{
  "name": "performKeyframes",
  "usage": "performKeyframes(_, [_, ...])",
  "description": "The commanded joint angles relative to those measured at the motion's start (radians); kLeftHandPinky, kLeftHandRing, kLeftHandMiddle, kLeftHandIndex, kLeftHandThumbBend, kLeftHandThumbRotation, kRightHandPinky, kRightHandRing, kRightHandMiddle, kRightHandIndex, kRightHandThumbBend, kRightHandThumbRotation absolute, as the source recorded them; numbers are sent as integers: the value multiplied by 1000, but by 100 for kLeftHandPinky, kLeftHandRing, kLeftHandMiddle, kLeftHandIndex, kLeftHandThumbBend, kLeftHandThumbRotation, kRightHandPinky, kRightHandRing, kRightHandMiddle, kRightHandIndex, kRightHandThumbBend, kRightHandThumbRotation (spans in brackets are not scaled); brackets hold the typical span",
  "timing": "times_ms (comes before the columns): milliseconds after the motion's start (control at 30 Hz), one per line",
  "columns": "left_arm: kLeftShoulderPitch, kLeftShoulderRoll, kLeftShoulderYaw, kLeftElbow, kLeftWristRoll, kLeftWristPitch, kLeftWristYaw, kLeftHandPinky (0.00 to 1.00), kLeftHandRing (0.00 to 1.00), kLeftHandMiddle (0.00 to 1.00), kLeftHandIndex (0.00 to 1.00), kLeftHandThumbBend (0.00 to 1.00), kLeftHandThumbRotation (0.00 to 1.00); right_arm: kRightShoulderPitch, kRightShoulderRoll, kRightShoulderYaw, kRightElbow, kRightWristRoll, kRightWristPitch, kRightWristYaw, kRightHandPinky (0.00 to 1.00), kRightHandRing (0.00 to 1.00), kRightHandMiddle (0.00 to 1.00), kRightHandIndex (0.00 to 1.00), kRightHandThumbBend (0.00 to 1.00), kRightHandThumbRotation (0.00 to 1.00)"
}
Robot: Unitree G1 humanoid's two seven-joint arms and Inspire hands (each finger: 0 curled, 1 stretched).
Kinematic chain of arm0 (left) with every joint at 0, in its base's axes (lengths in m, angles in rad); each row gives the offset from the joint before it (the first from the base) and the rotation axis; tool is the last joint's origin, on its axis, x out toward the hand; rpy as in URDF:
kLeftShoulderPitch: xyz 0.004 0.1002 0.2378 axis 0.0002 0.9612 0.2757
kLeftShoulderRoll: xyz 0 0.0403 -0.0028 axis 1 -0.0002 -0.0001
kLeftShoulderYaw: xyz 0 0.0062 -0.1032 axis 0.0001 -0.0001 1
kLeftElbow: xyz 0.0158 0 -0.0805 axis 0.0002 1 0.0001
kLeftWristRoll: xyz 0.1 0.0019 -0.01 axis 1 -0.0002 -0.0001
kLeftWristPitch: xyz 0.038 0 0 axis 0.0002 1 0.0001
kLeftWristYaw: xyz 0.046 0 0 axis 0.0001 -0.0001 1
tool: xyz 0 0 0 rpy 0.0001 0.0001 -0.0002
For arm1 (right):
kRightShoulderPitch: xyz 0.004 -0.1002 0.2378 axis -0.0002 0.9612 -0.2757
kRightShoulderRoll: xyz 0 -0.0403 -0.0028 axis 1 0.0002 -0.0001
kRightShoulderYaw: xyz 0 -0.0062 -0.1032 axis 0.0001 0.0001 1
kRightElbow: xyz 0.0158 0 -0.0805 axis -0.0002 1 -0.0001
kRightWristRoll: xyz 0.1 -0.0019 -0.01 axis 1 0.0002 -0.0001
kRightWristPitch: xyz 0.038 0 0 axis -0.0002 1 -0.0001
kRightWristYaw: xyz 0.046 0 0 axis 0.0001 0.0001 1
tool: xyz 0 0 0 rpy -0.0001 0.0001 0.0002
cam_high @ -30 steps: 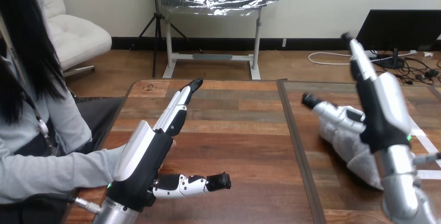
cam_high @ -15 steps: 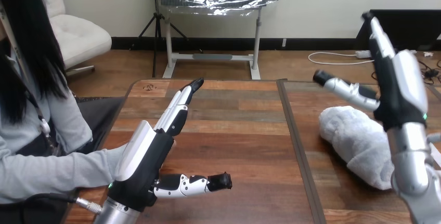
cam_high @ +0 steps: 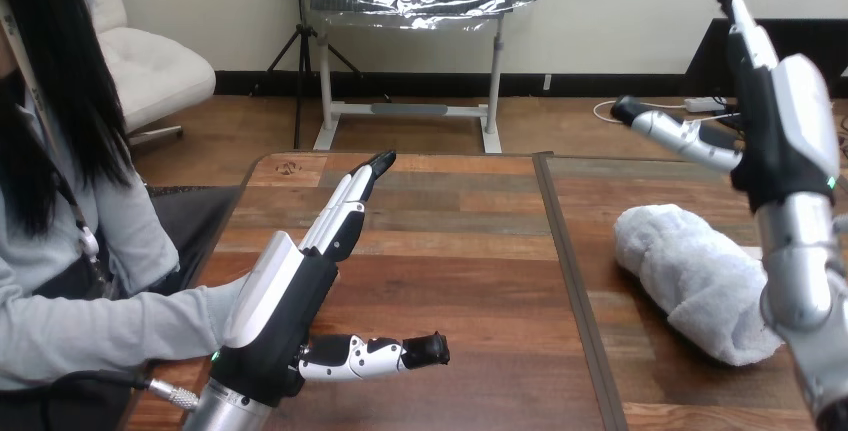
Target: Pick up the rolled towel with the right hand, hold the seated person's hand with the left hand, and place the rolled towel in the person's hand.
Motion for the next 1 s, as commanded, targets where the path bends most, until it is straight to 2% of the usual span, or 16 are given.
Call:
performKeyframes(0, [-60,-12,2,-27,-13,-1,15,96,100,100,100,100,61,-133,-35,10,92,-10,29,5,83,98,97,97,100,65])
performKeyframes(167, [-59,-13,2,-32,-11,2,16,96,100,100,100,100,61,-198,-43,32,200,-33,56,0,82,97,97,97,100,64])
performKeyframes(267, [-56,-14,3,-36,-7,6,19,96,100,100,100,100,61,-234,-43,41,251,-38,92,19,82,97,97,97,100,65])
performKeyframes(500, [-56,-11,4,-37,2,1,25,96,100,100,100,100,61,-299,-44,60,367,-38,112,36,82,96,97,97,100,64])
performKeyframes(700, [-53,-11,2,-37,-9,1,21,96,100,100,100,100,61,-336,-44,84,439,-49,133,46,87,96,97,97,100,63])
performKeyframes(867, [-52,-10,3,-40,-6,0,22,96,100,100,100,100,61,-358,-41,101,484,-51,152,55,87,96,97,96,100,62])
performKeyframes(967, [-51,-11,6,-39,-1,-4,32,96,100,100,100,100,61,-372,-37,101,508,-40,177,77,85,96,98,97,100,62])
